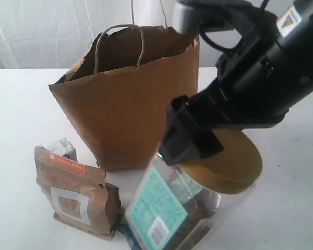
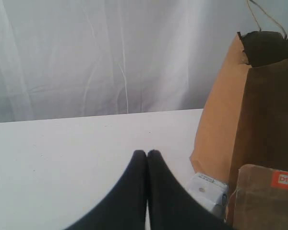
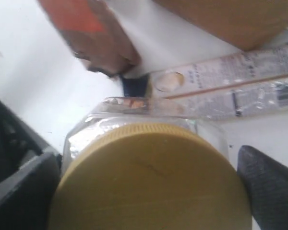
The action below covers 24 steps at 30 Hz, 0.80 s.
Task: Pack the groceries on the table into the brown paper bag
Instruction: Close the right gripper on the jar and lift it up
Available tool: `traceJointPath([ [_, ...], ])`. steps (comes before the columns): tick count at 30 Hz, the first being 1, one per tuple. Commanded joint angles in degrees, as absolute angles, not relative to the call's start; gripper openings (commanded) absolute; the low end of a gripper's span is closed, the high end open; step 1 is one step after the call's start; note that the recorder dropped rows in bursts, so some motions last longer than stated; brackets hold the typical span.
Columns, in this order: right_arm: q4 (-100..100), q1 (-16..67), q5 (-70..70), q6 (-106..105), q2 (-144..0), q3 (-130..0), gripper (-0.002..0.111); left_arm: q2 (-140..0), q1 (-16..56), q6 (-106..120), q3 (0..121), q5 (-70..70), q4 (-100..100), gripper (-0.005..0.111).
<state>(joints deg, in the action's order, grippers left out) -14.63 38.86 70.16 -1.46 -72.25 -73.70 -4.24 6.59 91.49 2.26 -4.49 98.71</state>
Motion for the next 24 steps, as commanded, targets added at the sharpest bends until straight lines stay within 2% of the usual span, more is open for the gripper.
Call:
traceJointPath([
  [1,-22.48,38.82,69.96,-2.40,-71.79,-77.84,0.000,-4.40,6.44,90.99,2.03,-4.53,99.95,0.000],
  [21,-28.92,38.82,69.96,-8.58,-81.59,-105.42,0.000,-4.40,6.44,91.10,2.03,-4.53,99.95,0.000],
  [24,-28.92,38.82,65.66,-10.68,-83.67,-109.63,0.000,-4.40,6.44,91.20,2.03,-4.53,99.95,0.000],
])
